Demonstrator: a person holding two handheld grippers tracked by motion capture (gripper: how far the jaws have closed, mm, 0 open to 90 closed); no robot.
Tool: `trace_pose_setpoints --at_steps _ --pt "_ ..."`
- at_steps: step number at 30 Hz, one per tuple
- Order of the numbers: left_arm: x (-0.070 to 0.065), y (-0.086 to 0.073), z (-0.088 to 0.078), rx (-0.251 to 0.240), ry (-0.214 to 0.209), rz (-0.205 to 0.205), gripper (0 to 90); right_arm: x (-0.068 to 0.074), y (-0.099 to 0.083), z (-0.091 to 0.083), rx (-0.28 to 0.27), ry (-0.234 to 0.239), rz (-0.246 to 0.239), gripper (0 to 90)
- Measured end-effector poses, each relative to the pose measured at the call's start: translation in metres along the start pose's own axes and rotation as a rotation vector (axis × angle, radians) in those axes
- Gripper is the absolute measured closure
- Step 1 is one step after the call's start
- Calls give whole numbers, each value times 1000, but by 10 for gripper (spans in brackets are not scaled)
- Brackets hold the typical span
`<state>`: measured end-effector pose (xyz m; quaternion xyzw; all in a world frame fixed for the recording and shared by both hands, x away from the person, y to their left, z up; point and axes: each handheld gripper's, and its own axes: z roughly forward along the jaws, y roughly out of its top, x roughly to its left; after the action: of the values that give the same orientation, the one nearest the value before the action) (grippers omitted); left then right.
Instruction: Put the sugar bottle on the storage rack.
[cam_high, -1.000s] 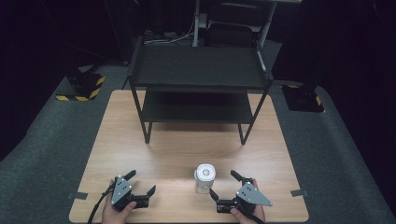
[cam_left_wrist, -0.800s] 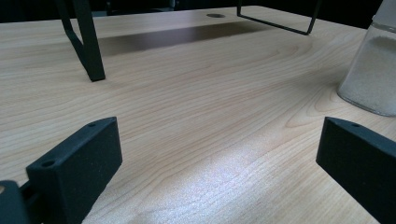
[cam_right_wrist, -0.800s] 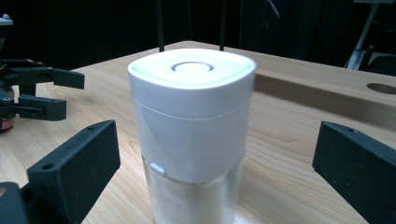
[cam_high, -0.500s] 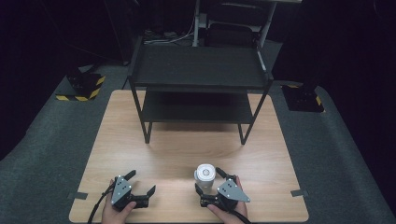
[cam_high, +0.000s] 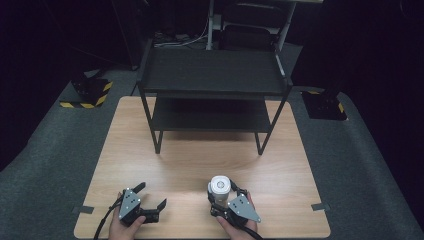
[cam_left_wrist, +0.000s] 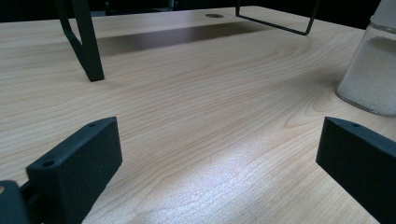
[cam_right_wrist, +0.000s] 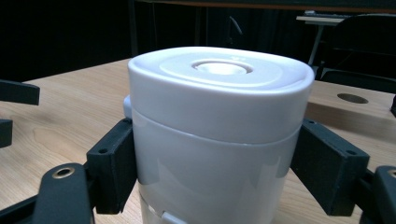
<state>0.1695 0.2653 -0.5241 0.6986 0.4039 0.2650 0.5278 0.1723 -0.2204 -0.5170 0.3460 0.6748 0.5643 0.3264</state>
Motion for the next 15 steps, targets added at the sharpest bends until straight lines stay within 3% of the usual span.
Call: trace_pose_setpoints --at_steps 9,15 --pt "0 0 0 0 -1 -1 5 15 -4 -2 -17 -47 19 281" --pt "1 0 0 0 -2 -1 5 13 -1 -2 -6 -41 18 284"
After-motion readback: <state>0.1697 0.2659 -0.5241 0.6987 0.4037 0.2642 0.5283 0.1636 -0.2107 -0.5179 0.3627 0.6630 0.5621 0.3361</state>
